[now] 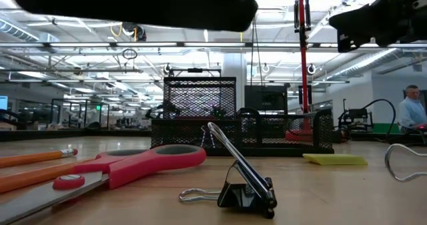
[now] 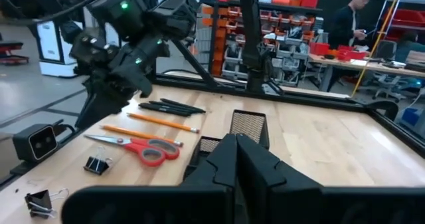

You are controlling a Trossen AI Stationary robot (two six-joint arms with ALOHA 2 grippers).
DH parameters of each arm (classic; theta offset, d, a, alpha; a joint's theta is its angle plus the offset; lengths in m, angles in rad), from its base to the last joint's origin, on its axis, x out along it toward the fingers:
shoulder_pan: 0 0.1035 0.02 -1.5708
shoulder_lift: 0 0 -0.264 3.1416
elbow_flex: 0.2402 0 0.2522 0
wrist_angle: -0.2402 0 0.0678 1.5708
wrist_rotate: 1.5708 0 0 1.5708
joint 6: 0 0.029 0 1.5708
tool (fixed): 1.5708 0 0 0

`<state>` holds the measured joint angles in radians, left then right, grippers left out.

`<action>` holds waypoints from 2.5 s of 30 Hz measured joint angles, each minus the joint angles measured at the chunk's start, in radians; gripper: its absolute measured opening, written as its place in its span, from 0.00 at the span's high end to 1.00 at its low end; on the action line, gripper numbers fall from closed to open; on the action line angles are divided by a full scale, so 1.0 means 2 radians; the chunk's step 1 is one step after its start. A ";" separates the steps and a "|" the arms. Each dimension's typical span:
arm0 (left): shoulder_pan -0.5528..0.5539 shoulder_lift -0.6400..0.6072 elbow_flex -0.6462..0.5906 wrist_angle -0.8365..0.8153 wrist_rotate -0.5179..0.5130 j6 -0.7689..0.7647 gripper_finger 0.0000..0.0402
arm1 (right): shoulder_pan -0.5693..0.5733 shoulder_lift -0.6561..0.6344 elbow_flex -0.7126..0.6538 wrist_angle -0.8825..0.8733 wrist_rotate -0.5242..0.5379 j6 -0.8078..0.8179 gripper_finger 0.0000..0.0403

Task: Pick and place office supplies into organizer
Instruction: Put the black binder clip into the black desk organizer

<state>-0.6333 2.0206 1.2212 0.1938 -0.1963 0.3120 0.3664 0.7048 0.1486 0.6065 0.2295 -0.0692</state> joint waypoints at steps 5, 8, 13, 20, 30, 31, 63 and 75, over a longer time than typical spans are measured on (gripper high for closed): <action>0.002 0.001 0.007 -0.045 0.006 0.018 0.73 | 0.000 0.000 0.000 0.009 0.001 -0.012 1.00; 0.002 0.001 0.007 -0.059 -0.015 0.037 0.62 | 0.000 0.000 0.000 0.012 0.001 -0.014 1.00; 0.004 0.002 0.007 -0.084 -0.036 0.097 0.48 | 0.000 0.000 0.000 0.013 0.001 -0.018 1.00; 0.005 0.008 0.007 -0.081 -0.036 0.145 0.46 | 0.000 0.000 0.000 0.013 0.002 -0.017 1.00; 0.009 0.012 0.007 -0.059 -0.028 0.160 0.55 | 0.000 0.000 0.000 0.013 0.002 -0.015 1.00; 0.010 0.011 0.007 -0.056 -0.027 0.163 0.56 | 0.000 0.000 0.000 0.013 0.002 -0.015 1.00; 0.023 0.028 0.007 -0.042 0.006 0.173 0.60 | 0.000 0.000 0.001 0.011 0.004 -0.020 1.00; 0.025 0.028 0.007 -0.042 0.012 0.172 0.60 | 0.000 0.001 0.001 0.009 0.004 -0.024 1.00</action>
<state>-0.5825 2.0766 1.2350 0.1097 -0.1731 0.6564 0.3663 0.7059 0.1497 0.6239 0.2382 -0.1172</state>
